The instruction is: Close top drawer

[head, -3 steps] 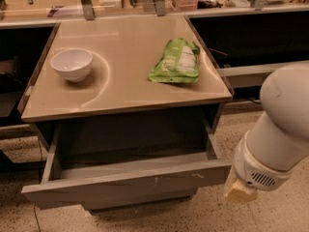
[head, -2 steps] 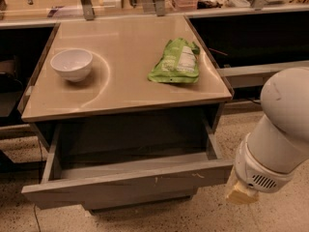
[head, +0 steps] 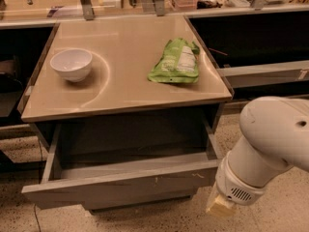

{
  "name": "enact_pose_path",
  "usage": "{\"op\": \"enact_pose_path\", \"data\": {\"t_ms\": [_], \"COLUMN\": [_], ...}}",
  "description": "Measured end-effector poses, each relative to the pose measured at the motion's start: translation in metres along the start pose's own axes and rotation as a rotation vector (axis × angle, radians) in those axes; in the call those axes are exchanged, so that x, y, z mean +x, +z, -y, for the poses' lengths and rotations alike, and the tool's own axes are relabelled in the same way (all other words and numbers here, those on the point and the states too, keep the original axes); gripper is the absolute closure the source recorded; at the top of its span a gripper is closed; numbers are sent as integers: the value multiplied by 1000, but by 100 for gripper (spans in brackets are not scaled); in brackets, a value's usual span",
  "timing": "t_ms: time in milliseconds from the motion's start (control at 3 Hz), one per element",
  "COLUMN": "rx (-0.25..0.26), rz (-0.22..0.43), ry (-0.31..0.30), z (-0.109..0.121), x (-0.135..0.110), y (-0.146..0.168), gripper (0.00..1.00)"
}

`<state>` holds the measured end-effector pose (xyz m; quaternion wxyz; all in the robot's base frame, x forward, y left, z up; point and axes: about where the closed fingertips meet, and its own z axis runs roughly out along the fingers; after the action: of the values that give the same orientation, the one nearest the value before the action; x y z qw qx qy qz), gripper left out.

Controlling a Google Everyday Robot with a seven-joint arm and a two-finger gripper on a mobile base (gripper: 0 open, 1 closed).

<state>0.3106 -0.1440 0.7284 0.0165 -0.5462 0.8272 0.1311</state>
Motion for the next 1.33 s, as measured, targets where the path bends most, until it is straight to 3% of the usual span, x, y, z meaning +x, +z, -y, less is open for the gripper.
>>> {"op": "enact_pose_path", "data": {"t_ms": [333,1333], "rx": [-13,-34], "rz": [53,130], "ry": [-1,-39], "z": [16,48], "x": [-21,-72], "y": [26,65], "gripper": [100,100]}}
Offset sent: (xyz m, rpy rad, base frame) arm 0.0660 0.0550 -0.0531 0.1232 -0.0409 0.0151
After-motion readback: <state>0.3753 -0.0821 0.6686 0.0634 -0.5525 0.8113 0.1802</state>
